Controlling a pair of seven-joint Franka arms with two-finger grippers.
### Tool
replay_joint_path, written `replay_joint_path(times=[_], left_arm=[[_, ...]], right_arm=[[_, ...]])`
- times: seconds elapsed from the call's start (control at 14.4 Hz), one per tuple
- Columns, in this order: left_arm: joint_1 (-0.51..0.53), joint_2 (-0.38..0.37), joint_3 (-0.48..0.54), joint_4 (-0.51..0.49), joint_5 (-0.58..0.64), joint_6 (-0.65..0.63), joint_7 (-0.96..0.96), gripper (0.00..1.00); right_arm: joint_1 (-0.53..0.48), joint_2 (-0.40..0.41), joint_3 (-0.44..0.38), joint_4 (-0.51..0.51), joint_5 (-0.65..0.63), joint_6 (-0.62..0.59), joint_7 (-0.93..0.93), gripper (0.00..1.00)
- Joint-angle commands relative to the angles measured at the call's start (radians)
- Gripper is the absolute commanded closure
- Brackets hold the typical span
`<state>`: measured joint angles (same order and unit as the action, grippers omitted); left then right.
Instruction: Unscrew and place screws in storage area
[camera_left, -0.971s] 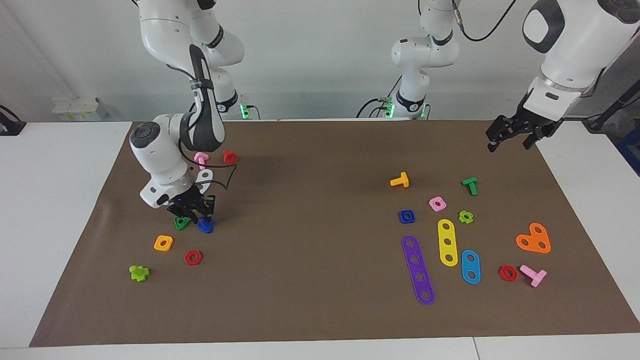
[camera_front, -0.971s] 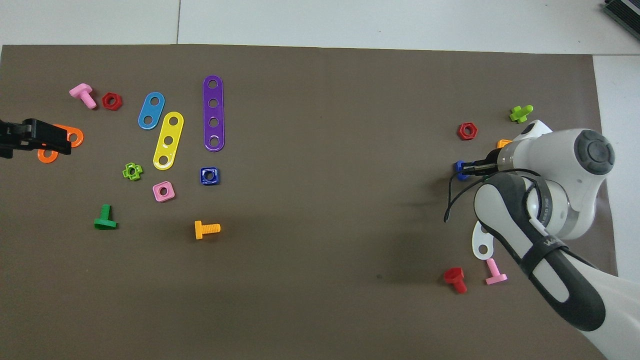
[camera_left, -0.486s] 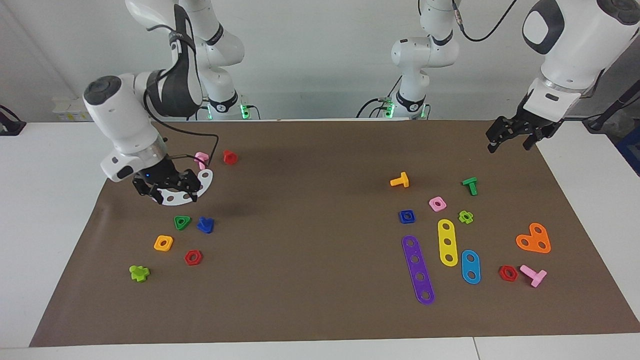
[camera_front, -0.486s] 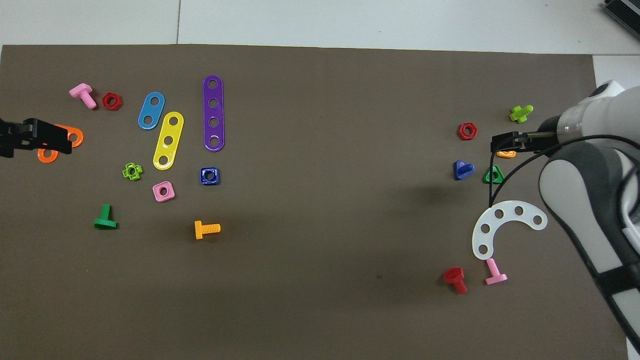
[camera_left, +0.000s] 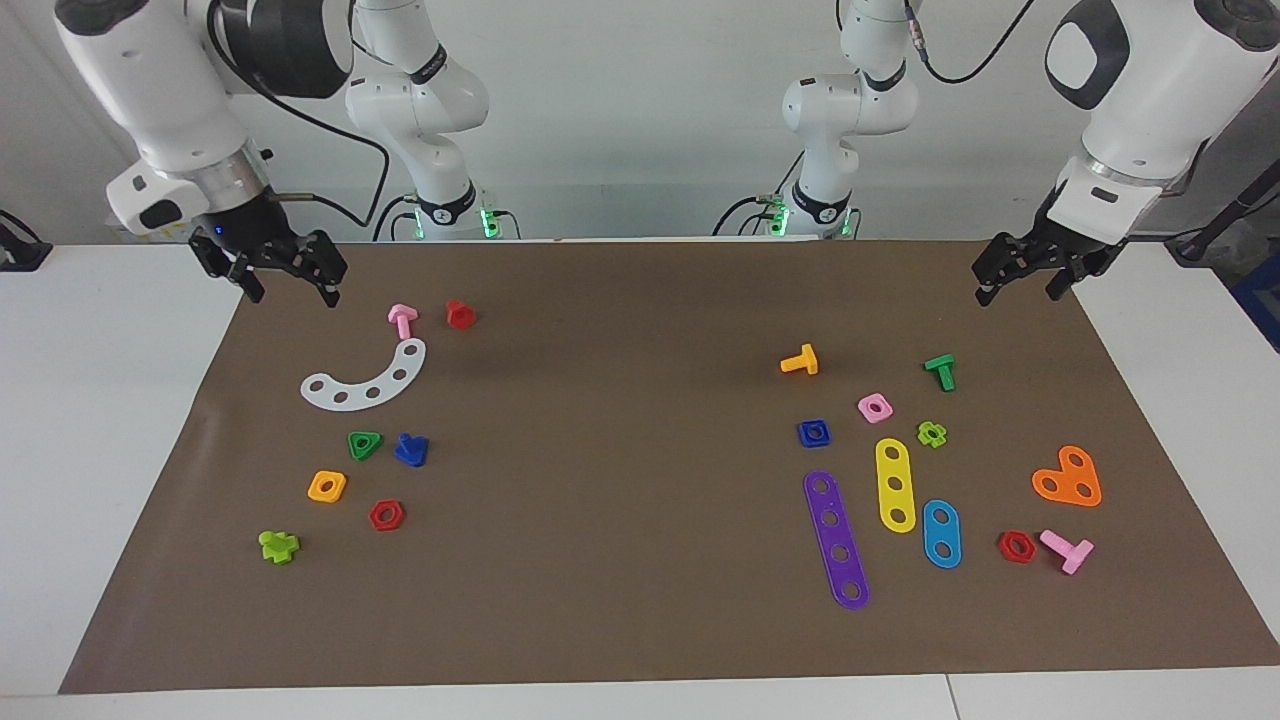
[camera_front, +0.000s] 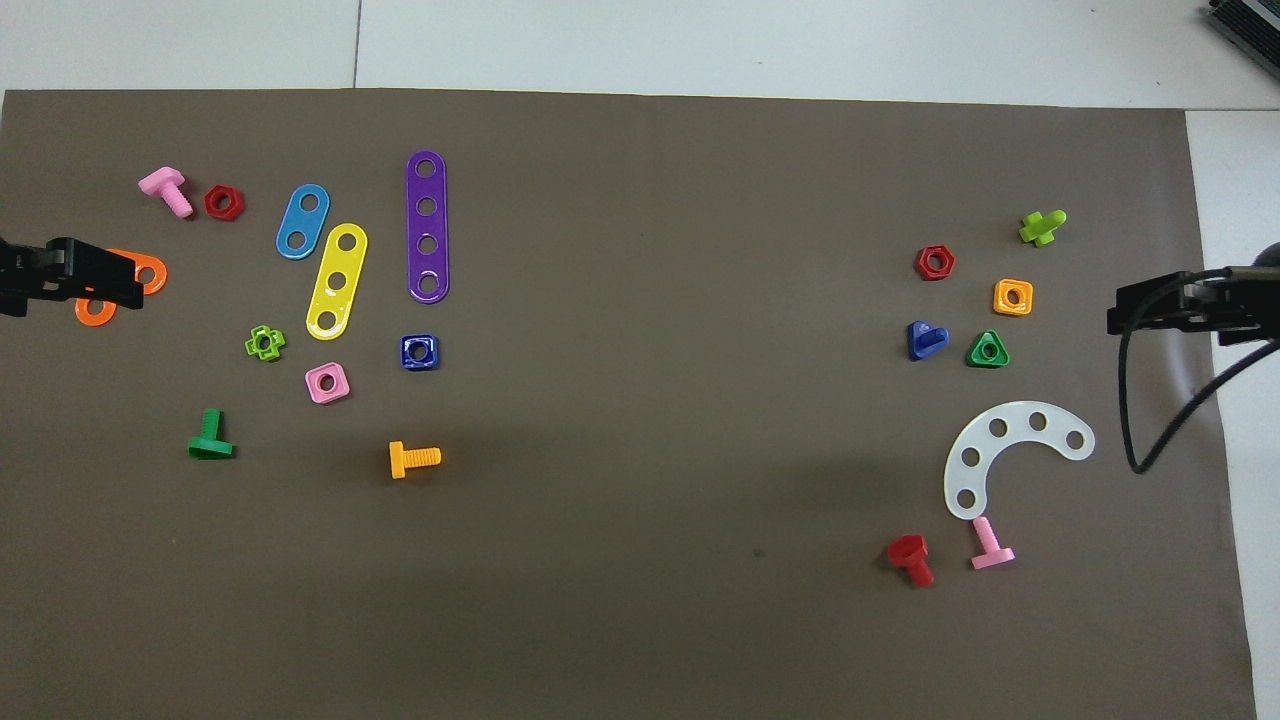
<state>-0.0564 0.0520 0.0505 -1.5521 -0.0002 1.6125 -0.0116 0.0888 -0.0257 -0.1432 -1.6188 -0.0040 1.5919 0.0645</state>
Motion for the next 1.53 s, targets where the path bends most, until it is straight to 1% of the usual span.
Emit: replay_joint_path(times=[0.0, 0.21, 0.42, 0.83, 0.97, 1.46], left_arm=[[0.007, -0.029, -0.003, -0.034, 0.006, 0.006, 0.005, 0.00], [0.007, -0.029, -0.003, -0.034, 0.006, 0.006, 0.005, 0.00], [0.007, -0.029, -0.003, -0.034, 0.006, 0.006, 0.005, 0.00], [0.007, -0.029, -0.003, -0.034, 0.006, 0.006, 0.005, 0.00], [0.007, -0.029, -0.003, -0.034, 0.006, 0.004, 0.005, 0.00], [0.007, -0.029, -0.003, -0.034, 0.006, 0.004, 0.005, 0.00]], right_arm=[[-0.012, 0.012, 0.005, 0.025, -0.011, -0.043, 0.012, 0.00], [-0.011, 0.003, 0.007, 0.011, -0.011, -0.049, 0.011, 0.00], [-0.011, 0.007, 0.005, 0.019, -0.024, -0.039, -0.118, 0.00], [-0.006, 0.012, 0.013, 0.027, -0.021, -0.041, -0.111, 0.00], [-0.003, 0.015, 0.016, 0.033, -0.021, -0.046, -0.083, 0.00], [-0.009, 0.003, 0.016, 0.030, -0.005, -0.050, -0.048, 0.00]])
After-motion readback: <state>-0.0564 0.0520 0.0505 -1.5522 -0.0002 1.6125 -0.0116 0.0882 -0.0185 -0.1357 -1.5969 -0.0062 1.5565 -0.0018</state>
